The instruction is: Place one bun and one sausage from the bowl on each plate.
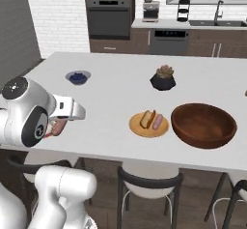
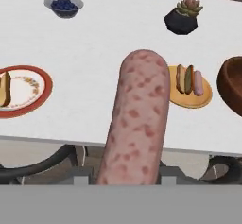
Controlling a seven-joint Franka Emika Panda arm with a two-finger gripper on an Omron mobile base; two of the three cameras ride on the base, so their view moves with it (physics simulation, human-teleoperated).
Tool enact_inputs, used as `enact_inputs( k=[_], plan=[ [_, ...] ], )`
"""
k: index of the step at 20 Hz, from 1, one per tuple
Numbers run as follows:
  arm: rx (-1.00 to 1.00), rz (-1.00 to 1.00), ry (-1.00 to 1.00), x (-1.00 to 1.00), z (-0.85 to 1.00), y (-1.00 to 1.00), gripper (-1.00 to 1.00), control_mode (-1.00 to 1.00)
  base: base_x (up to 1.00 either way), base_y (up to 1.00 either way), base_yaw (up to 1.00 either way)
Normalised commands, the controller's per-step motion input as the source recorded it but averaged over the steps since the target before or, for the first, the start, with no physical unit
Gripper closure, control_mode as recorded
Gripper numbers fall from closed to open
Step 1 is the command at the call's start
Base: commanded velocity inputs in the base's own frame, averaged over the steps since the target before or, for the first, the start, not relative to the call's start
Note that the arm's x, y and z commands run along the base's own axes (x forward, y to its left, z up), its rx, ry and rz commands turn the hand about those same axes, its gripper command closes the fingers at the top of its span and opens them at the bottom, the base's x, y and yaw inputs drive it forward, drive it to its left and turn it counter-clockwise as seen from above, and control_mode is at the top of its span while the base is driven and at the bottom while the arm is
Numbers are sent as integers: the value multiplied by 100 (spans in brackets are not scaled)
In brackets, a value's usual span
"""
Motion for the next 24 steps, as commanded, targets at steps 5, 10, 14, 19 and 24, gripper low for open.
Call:
enact_inputs(
  k=[5,10,14,19,24],
  plan=[
    [0,0,0,0,0,0,100,100,12,100,0],
    [0,0,0,0,0,0,100,100,28,70,0],
    [0,0,0,0,0,0,100,100,47,1,0],
    [0,0,0,0,0,0,100,100,70,3,2],
    [0,0,0,0,0,0,100,100,94,0,7]
  ],
)
